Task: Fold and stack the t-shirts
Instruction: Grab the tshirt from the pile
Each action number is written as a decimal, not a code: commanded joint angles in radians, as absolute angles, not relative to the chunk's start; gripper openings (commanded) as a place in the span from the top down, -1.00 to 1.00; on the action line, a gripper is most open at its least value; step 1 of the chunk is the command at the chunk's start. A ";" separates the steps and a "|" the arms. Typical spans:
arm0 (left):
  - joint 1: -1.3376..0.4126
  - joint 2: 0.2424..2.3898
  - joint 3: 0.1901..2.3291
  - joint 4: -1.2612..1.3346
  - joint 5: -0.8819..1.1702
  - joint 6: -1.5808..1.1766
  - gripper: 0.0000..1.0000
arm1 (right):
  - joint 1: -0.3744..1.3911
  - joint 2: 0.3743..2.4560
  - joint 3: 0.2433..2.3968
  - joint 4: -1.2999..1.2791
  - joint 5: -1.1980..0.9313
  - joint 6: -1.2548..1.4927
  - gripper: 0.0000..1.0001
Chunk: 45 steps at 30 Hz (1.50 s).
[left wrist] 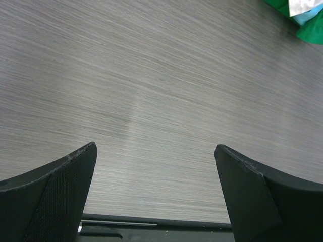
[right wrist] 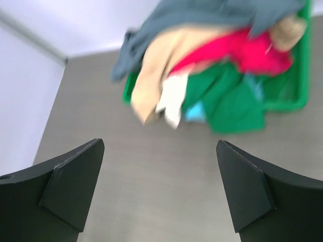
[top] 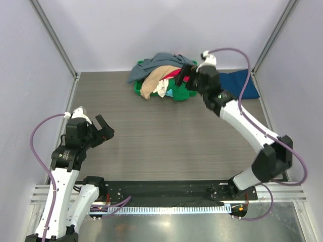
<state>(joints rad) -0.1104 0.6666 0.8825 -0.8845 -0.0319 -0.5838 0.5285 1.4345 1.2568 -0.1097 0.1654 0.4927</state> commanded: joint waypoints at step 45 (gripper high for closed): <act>-0.110 0.617 0.870 -0.830 -0.041 -0.577 -0.96 | 0.400 2.085 2.413 -0.422 -0.193 0.209 0.98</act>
<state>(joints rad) -0.1104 0.6247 0.8764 -0.8696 -0.0334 -0.5846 0.2874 2.3264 2.3356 -0.4355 -0.1207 0.3107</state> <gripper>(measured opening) 0.983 0.046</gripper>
